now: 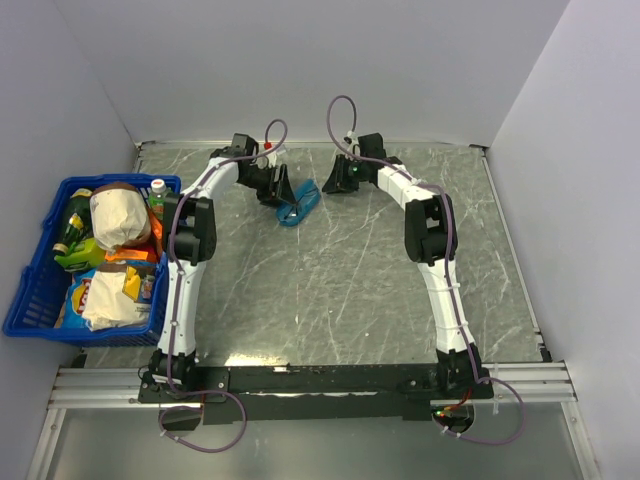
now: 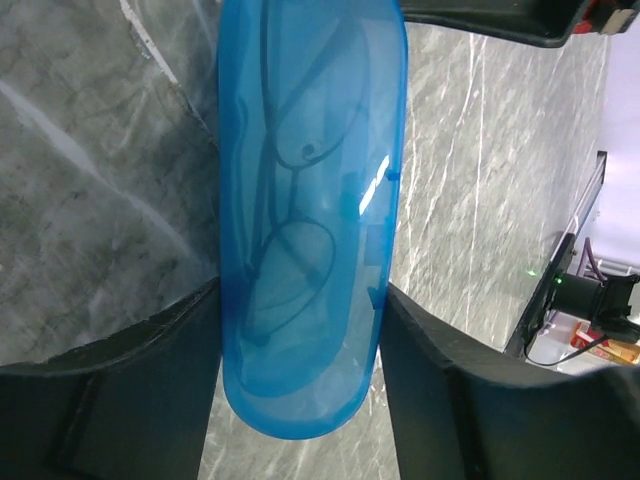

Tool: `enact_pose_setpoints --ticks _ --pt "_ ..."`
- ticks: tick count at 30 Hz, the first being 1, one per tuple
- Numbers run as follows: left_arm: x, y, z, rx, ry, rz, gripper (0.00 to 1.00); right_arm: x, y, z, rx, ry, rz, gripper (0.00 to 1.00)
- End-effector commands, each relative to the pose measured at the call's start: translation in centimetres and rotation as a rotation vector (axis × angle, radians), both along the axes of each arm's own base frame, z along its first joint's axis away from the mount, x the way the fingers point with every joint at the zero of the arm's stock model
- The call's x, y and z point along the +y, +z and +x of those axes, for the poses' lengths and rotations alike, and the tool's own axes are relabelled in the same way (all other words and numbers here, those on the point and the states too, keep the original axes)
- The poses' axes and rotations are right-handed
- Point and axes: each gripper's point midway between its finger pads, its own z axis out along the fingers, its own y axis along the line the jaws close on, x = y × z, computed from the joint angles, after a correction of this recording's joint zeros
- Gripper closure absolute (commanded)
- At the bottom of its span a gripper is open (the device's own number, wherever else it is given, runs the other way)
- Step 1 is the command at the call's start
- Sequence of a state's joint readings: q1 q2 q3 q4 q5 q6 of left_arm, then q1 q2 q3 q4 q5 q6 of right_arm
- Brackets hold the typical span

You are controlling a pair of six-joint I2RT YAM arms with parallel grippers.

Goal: Organize the sunglasses
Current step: Adjust the sunglasses in the sunglasses case.

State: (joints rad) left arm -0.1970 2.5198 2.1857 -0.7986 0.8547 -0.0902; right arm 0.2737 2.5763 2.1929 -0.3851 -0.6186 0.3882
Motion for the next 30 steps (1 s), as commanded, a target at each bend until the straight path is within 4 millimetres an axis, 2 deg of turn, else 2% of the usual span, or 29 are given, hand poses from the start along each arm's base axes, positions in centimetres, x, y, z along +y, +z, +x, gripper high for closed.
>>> enact_pose_setpoints --ticks 1,9,13,18,23,30 --pt "-0.7 1.5 0.1 -0.027 -0.029 -0.032 0.41 -0.6 1.8 1.2 -0.041 -0.009 0.020 0.69" --pt "-1.2 2.1 -0.4 -0.023 -0.067 -0.064 0.45 -1.3 2.9 1.7 -0.058 -0.010 0.032 0.69" --pt "-1.3 2.7 -0.6 -0.047 -0.086 -0.062 0.44 -1.9 3.6 2.2 -0.076 -0.025 0.031 0.69" --pt "-2.3 2.8 -1.7 -0.069 -0.151 -0.059 0.43 -2.3 4.3 2.6 -0.108 -0.026 0.018 0.68" --pt "-3.4 3.0 -2.6 -0.073 -0.184 -0.070 0.43 -2.2 3.4 2.3 -0.094 -0.032 -0.007 0.69" --pt "-3.7 3.0 -2.3 -0.075 -0.172 -0.068 0.43 -1.1 2.6 0.9 -0.058 0.000 -0.027 0.69"
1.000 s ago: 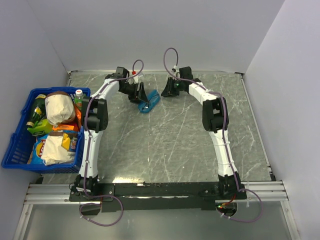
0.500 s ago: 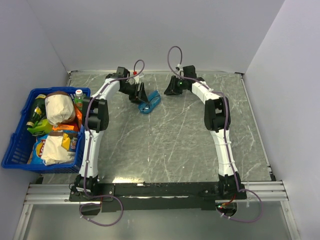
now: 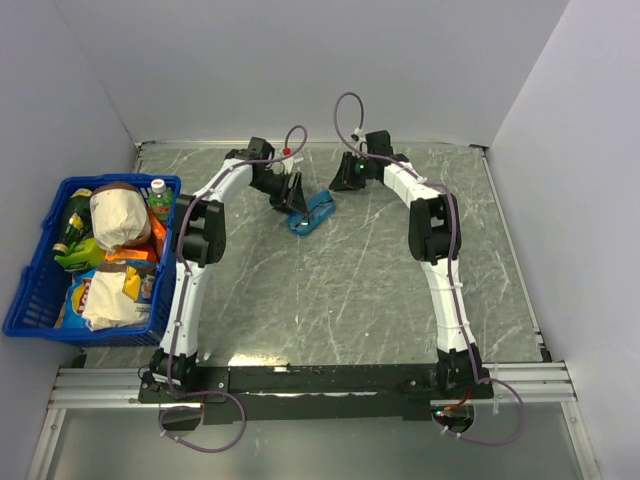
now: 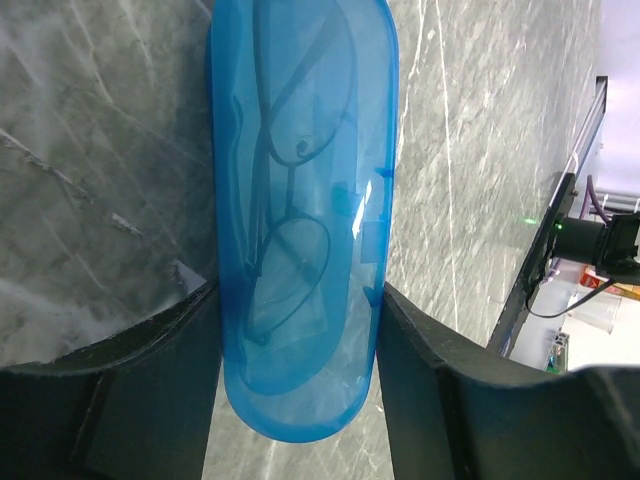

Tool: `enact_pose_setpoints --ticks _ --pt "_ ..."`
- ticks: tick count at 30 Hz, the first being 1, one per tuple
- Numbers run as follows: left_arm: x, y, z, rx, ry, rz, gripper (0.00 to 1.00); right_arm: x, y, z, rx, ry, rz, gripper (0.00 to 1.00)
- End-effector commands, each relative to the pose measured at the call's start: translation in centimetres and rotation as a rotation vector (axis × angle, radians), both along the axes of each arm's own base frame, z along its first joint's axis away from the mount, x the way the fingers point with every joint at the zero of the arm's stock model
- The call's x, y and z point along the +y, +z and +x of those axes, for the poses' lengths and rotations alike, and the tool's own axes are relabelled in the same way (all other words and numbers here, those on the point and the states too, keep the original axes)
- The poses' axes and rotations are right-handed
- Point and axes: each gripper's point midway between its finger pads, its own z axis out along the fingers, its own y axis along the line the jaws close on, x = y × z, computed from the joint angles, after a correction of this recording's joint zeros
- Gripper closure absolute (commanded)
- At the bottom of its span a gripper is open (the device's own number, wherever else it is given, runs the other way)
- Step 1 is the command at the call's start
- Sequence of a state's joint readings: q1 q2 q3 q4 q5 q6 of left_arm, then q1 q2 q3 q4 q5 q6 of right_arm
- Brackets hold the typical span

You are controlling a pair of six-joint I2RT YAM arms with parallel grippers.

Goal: Organize the sunglasses
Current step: Adjust the sunglasses in the sunglasses case.

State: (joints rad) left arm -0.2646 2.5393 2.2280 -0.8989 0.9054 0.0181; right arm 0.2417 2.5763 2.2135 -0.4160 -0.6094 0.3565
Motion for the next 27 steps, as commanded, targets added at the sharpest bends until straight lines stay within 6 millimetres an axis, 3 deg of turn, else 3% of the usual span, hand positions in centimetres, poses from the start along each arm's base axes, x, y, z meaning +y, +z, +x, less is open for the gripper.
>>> enact_pose_setpoints --ticks 1,12,15,20,27 --pt "-0.6 2.8 0.8 -0.077 -0.019 -0.053 0.43 0.9 2.5 -0.3 -0.039 0.021 -0.006 0.69" --pt "-0.5 2.5 1.1 -0.081 -0.003 -0.052 0.42 1.3 3.1 -1.9 -0.057 0.037 -0.054 0.70" --pt "-0.6 2.3 1.1 -0.079 -0.003 -0.049 0.42 1.6 3.8 -1.7 -0.093 0.040 -0.085 0.70" --pt "-0.4 1.8 0.9 -0.062 -0.001 -0.044 0.42 1.3 3.2 -0.9 -0.148 0.019 -0.217 0.70" --pt "-0.3 1.5 0.9 -0.051 0.003 -0.033 0.42 1.7 3.6 0.1 -0.241 0.083 -0.236 0.70"
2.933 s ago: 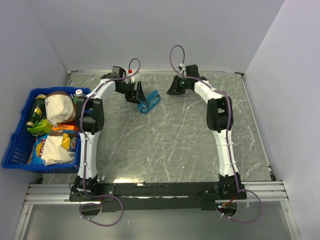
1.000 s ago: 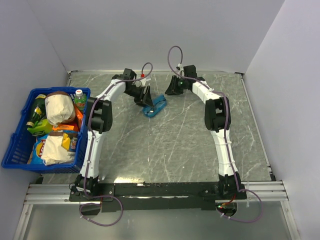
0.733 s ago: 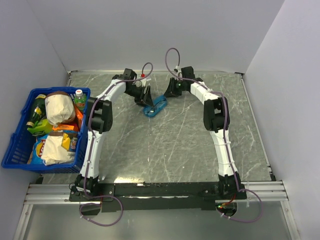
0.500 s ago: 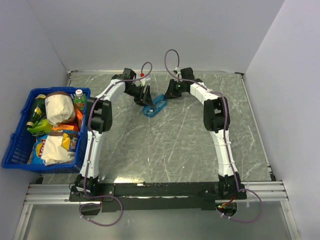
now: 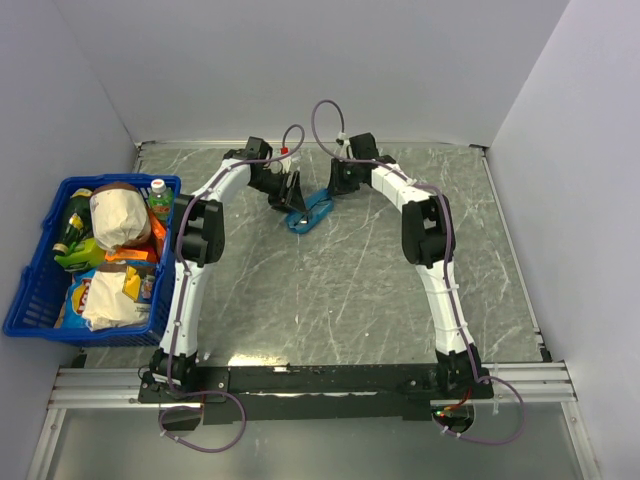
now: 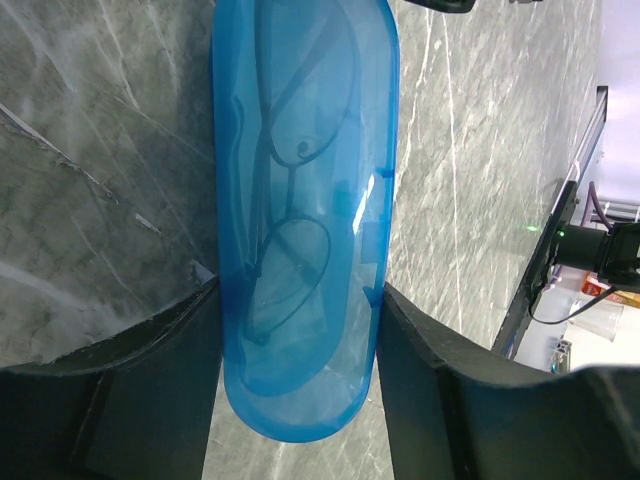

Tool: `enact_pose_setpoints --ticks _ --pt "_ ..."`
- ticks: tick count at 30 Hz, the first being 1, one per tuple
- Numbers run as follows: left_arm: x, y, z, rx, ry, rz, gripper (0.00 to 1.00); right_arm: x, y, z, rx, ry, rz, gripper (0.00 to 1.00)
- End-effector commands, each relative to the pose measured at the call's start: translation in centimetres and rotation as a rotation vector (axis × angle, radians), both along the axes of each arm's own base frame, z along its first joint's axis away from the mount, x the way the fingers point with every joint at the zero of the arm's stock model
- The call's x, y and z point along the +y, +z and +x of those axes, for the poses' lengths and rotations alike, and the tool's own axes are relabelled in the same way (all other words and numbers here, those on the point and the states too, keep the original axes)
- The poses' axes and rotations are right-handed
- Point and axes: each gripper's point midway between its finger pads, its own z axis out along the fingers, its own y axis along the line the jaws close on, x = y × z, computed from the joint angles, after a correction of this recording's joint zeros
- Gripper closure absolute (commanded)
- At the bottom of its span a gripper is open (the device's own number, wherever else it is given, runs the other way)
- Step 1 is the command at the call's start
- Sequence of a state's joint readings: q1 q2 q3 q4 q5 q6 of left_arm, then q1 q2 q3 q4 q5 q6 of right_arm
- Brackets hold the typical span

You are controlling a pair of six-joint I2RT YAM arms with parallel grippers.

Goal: Organize the sunglasses
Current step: Adjust the sunglasses in the sunglasses case.

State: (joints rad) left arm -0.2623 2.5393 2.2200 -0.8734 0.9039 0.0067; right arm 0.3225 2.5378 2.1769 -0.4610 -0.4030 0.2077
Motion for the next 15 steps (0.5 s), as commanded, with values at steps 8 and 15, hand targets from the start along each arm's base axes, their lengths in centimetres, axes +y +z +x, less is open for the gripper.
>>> enact_pose_setpoints --ticks 8,15 --pt "-0.5 1.3 0.7 -0.019 0.014 -0.030 0.42 1.6 5.5 -0.3 -0.197 0.157 -0.041 0.71" --pt "-0.5 1.1 0.7 -0.009 0.020 -0.027 0.42 2.7 7.1 -0.5 -0.272 0.197 -0.083 0.72"
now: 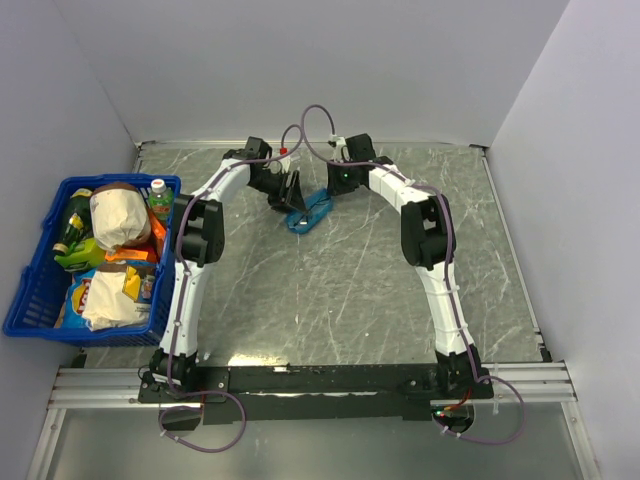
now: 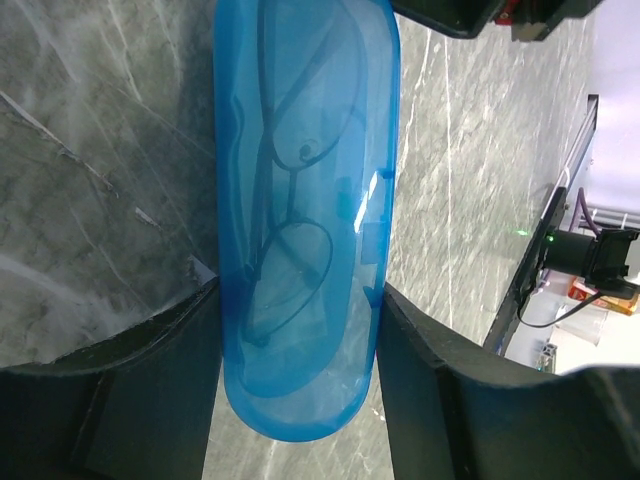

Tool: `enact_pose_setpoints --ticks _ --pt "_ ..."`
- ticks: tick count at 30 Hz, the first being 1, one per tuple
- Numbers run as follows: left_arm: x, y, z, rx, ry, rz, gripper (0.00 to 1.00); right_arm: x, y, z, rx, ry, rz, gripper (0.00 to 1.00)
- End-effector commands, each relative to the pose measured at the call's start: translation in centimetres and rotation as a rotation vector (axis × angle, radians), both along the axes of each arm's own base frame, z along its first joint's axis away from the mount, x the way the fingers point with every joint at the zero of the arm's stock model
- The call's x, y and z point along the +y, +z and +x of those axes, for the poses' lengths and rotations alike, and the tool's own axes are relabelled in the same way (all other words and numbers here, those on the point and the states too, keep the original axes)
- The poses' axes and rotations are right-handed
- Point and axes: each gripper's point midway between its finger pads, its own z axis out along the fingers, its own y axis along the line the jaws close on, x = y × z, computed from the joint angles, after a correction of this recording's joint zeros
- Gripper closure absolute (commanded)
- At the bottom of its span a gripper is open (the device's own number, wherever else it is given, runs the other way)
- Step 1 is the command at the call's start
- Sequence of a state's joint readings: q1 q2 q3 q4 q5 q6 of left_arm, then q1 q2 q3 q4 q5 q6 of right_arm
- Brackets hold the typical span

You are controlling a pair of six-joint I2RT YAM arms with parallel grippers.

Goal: Organize the sunglasses
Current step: Adjust the sunglasses in the sunglasses case.

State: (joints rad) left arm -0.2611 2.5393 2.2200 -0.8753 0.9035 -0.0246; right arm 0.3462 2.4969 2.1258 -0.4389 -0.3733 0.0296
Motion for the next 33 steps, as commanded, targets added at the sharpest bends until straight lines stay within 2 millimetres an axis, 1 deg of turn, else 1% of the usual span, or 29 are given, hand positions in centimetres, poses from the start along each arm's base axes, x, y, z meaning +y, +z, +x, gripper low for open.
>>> enact_pose_setpoints --ticks 1,4,7,12,13,14,16,18,20,23,25,28,33 --pt "-0.4 1.1 0.7 -0.039 -0.001 -0.026 0.42 2.6 6.9 0.1 -0.167 0.073 0.008 0.72" --pt "-0.4 0.8 0.5 -0.031 -0.004 -0.023 0.42 2.5 7.3 0.6 -0.185 0.054 -0.009 0.72" --pt "-0.4 0.8 0.5 -0.035 -0.005 -0.025 0.42 2.6 7.3 0.9 -0.187 0.047 -0.007 0.72" --pt "-0.4 0.7 0.5 -0.032 -0.005 -0.028 0.42 2.3 7.9 1.5 -0.190 0.020 0.005 0.72" --pt "-0.5 0.8 0.6 -0.036 -0.006 -0.030 0.42 1.7 8.1 1.8 -0.164 -0.022 0.033 0.72" --pt "-0.5 0.9 0.6 -0.036 -0.006 -0.030 0.42 1.9 8.2 1.8 -0.153 -0.023 0.058 0.72" --pt "-0.5 0.9 0.6 -0.037 -0.006 -0.030 0.42 1.5 8.6 2.1 -0.130 -0.030 0.107 0.73" --pt "-0.5 1.0 0.6 -0.040 -0.006 -0.031 0.42 1.9 8.6 1.5 -0.102 -0.001 0.142 0.73" --pt "-0.5 0.9 0.6 -0.038 -0.004 -0.031 0.42 1.8 8.3 0.9 -0.084 0.011 0.153 0.74" --pt "-0.4 0.8 0.7 -0.035 -0.001 -0.031 0.42 2.4 7.7 -0.3 -0.051 0.039 0.181 0.74" --pt "-0.5 1.0 0.8 -0.038 0.000 -0.033 0.41 2.3 6.9 -0.6 -0.031 0.040 0.175 0.74" --pt "-0.5 0.9 0.8 -0.036 0.002 -0.035 0.42 1.9 6.2 -0.5 -0.023 0.024 0.151 0.74" --pt "-0.4 1.0 0.8 -0.039 0.003 -0.032 0.41 2.0 5.8 -0.9 -0.012 0.040 0.162 0.74"
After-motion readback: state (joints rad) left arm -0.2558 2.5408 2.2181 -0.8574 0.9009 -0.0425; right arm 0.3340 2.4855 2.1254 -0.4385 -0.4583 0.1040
